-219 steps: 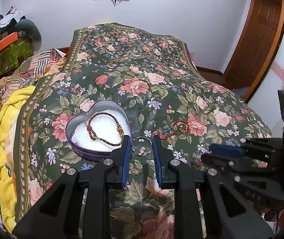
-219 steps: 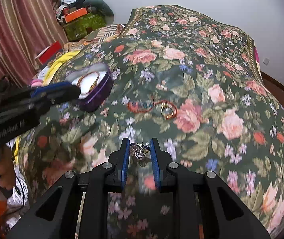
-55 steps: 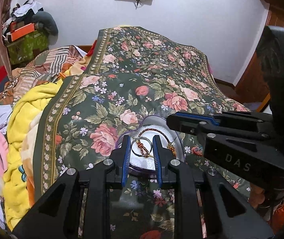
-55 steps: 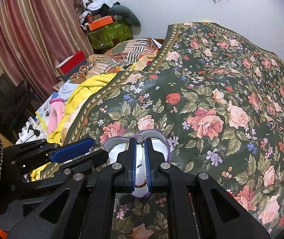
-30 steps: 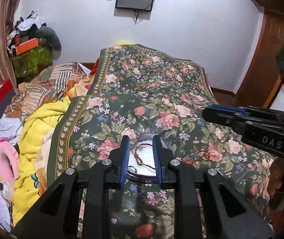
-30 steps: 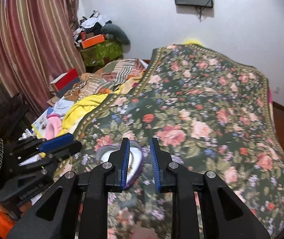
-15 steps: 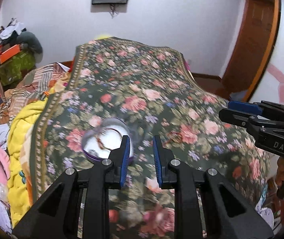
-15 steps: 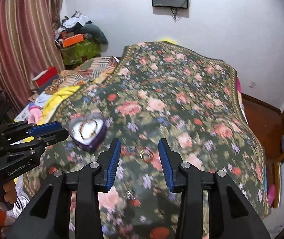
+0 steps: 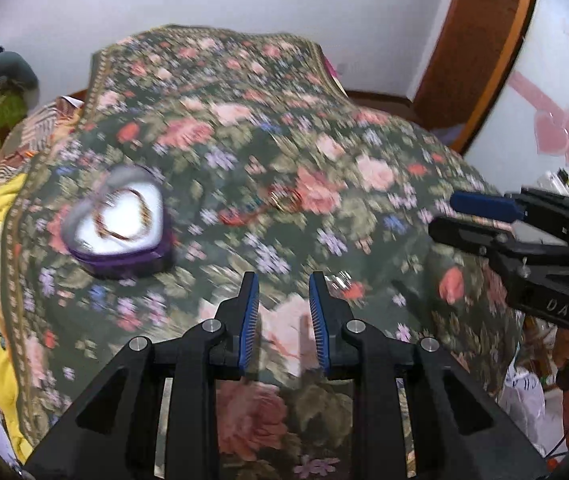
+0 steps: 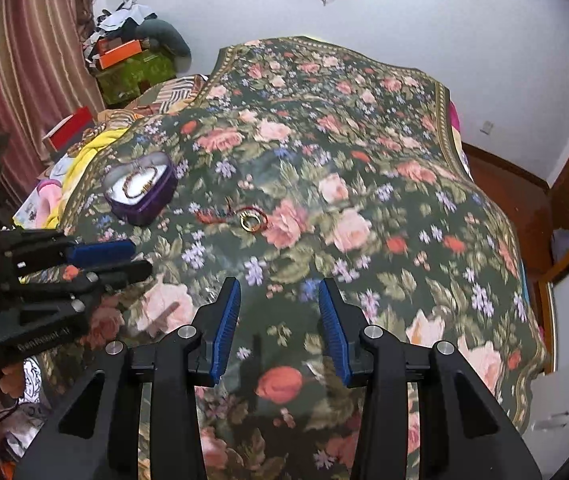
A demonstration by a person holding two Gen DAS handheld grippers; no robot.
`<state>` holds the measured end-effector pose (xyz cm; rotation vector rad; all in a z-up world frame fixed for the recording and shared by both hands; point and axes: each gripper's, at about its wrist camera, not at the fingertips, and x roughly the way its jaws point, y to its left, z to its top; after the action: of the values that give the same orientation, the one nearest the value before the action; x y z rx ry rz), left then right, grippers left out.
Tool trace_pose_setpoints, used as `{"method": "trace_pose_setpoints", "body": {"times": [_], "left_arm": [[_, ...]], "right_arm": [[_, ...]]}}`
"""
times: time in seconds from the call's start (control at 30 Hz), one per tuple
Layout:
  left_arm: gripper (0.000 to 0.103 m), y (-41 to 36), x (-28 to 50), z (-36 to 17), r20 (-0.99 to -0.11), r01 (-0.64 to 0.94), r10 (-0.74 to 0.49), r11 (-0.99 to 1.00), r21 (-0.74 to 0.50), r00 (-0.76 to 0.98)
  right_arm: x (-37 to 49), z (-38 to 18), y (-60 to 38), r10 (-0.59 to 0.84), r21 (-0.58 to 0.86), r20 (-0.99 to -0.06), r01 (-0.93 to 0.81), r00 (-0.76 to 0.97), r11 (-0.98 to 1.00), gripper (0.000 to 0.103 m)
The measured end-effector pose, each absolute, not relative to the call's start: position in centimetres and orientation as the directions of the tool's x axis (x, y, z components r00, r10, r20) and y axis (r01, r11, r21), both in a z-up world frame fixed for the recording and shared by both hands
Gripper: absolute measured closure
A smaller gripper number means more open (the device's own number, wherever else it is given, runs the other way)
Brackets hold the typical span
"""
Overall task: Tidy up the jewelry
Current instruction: 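Move the right tool to a silver charm on the bedspread and grasp it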
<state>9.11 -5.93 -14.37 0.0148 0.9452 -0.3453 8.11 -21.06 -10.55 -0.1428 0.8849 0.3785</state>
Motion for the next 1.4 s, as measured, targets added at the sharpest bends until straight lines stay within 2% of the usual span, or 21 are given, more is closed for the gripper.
{"method": "trace_pose_setpoints", "body": {"times": [0.27,0.43,0.83,0.97,1.07,1.4], "left_arm": [[0.078,-8.6,9.3,-16.7,-0.832,0.340,-0.282,0.933,-0.121,0.478],[0.078,-7.4,9.4,-16.4,-0.824,0.301,-0.241,0.949,-0.091,0.512],[0.078,-3.8,9.6,-16.9,-0.820,0.229,-0.224,0.966,-0.116,0.527],[0.078,-3.6,9.7,-17.1,-0.819,0.226,-0.234,0.965,-0.131,0.525],[0.078,-3.4,9.8,-17.3,-0.819,0.224,-0.237,0.965,-0.137,0.523],[0.079,-3.3,10.0,-17.5,-0.821,0.228,-0.247,0.963,-0.147,0.516]], "right_arm": [[7.9,-11.9,-21.4,0.287,0.068,-0.797,-0.393,0.532,0.917,0.066],[8.1,-13.4,-19.8,0.297,0.062,-0.819,-0.439,0.490,0.896,0.066],[9.6,-16.4,-16.3,0.264,0.001,-0.872,-0.537,0.412,0.844,0.066],[10.1,-16.8,-15.8,0.264,-0.002,-0.874,-0.547,0.408,0.837,0.084],[10.5,-16.9,-16.0,0.296,0.044,-0.874,-0.543,0.386,0.839,0.092],[9.7,-15.3,-16.4,0.328,0.068,-0.854,-0.537,0.404,0.841,0.094]]}}
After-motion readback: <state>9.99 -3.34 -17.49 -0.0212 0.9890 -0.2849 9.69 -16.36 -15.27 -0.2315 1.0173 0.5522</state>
